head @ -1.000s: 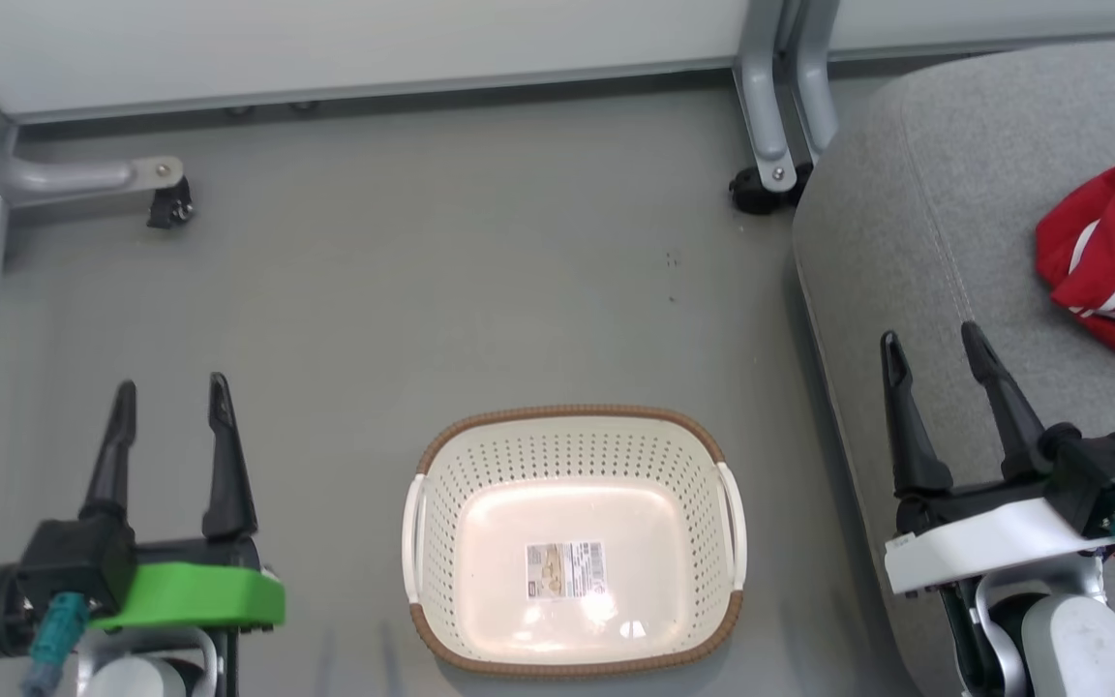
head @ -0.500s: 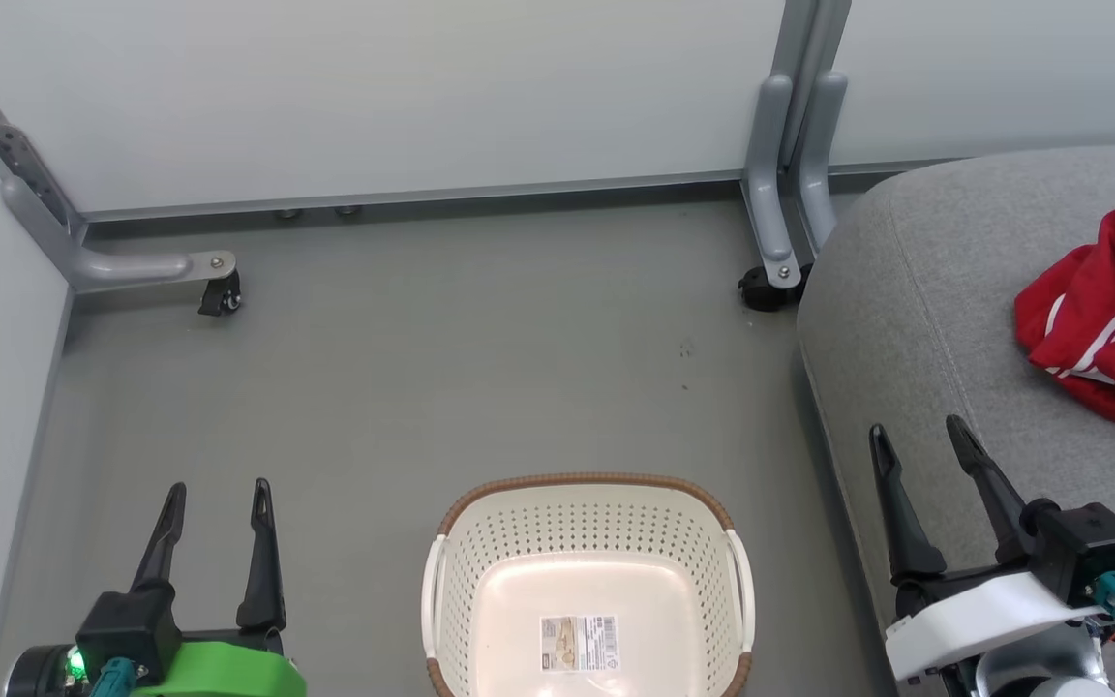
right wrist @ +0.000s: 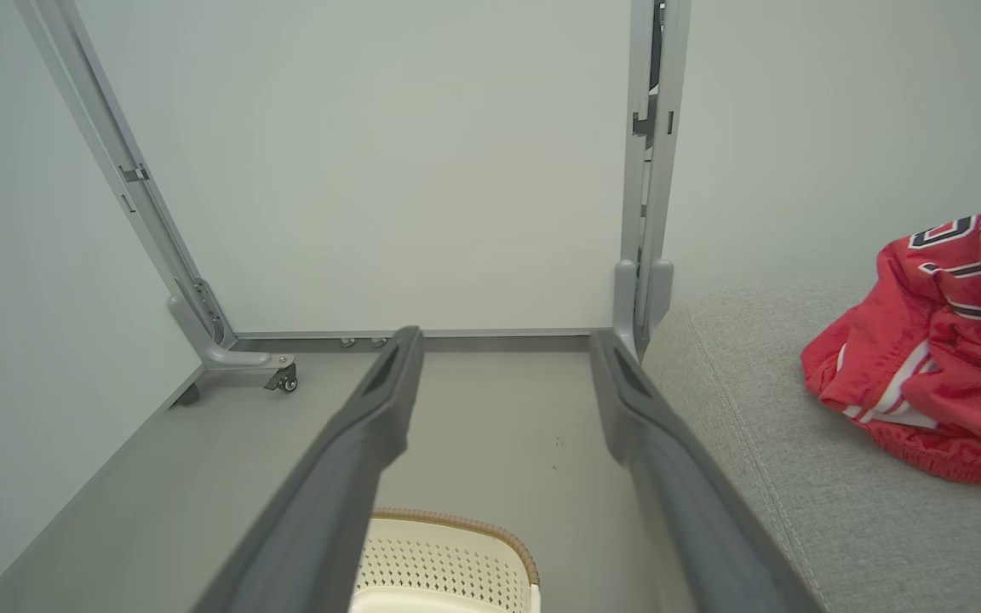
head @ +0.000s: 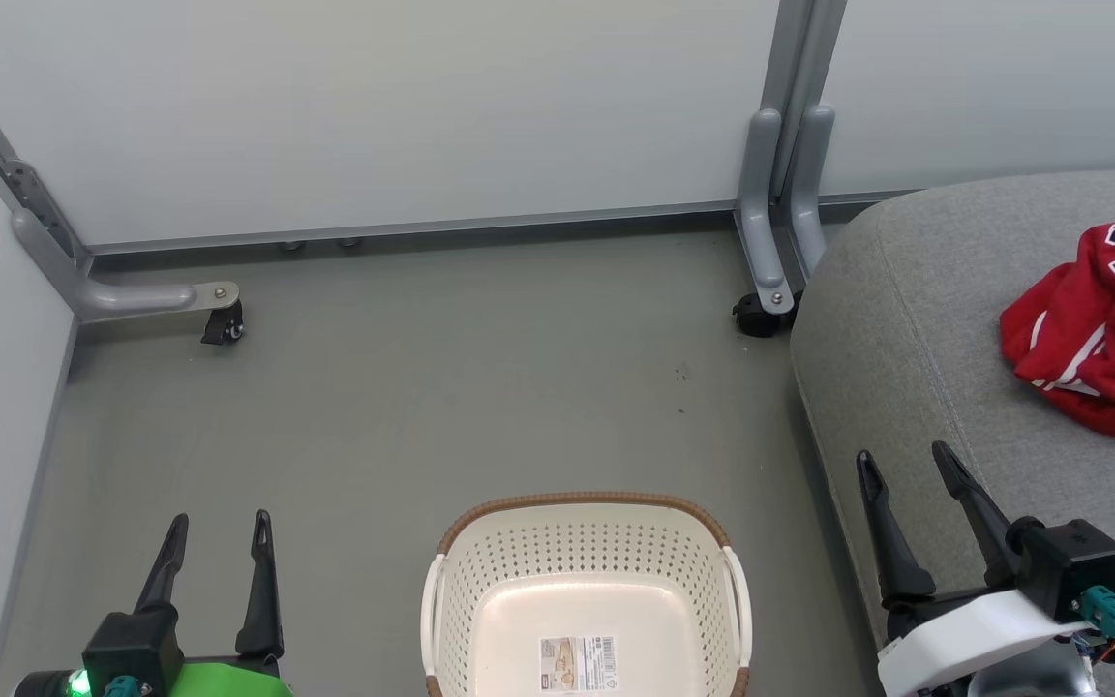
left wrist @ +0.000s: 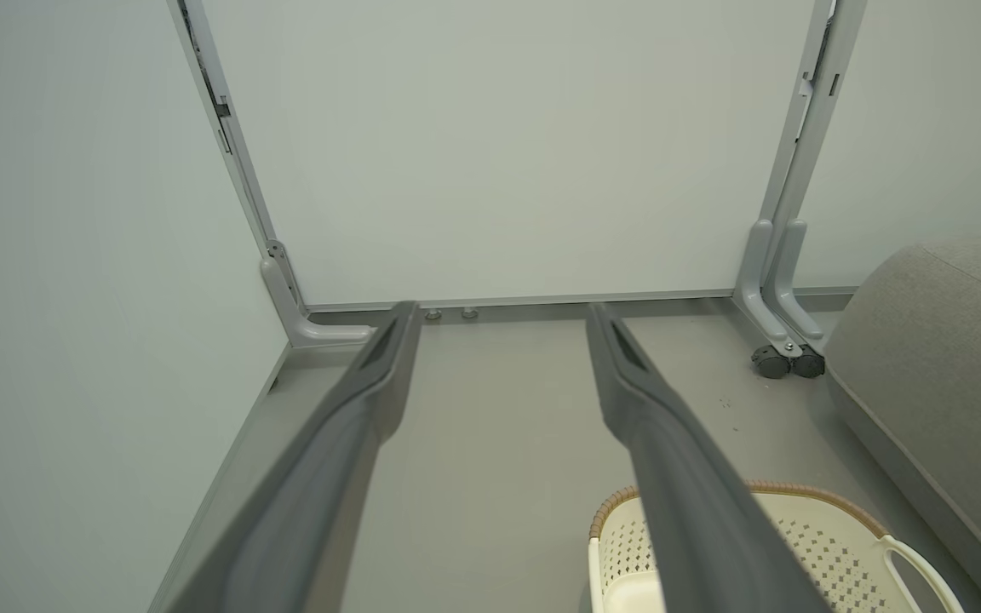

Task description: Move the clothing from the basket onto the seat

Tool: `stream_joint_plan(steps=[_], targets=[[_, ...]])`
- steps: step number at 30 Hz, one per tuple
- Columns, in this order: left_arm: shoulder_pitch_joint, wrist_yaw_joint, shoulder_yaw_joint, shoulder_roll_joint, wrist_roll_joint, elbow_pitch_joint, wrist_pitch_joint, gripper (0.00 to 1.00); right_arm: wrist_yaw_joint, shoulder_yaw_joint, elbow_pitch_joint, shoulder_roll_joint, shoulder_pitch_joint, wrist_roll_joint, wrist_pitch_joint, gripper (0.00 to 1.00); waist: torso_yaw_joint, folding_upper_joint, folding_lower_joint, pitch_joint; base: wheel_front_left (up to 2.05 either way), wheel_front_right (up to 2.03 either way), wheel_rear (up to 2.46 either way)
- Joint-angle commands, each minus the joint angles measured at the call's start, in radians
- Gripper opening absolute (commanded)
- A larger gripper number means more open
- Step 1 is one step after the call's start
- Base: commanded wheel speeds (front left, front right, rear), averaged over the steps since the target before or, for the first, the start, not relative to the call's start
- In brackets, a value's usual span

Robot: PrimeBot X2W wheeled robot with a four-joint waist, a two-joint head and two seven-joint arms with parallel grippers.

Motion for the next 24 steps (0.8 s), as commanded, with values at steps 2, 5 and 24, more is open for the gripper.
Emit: stream_joint_plan(steps=[2,5,24], targets=[[0.006,-0.006,0.006,-0.006,0.006,0.005,-0.003,1.00,0.000,-0.004,-0.003,-0.001,0.014,-0.009,0.003,1.00,0.000,0.0000,0.0001,0.000,0.00,0.00,0.00],[0.004,-0.009,0.009,-0.007,0.011,0.010,-0.003,1.00,0.000,-0.003,-0.005,0.000,0.014,-0.007,0.005,1.00,-0.001,0.0000,0.0001,0.001,0.00,0.00,0.00],[0.004,-0.019,0.008,-0.037,0.019,0.055,0.008,0.00,0.000,-0.005,0.022,0.005,0.009,0.000,0.012,0.00,0.001,0.0000,0.0001,0.012,0.00,0.00,0.00]])
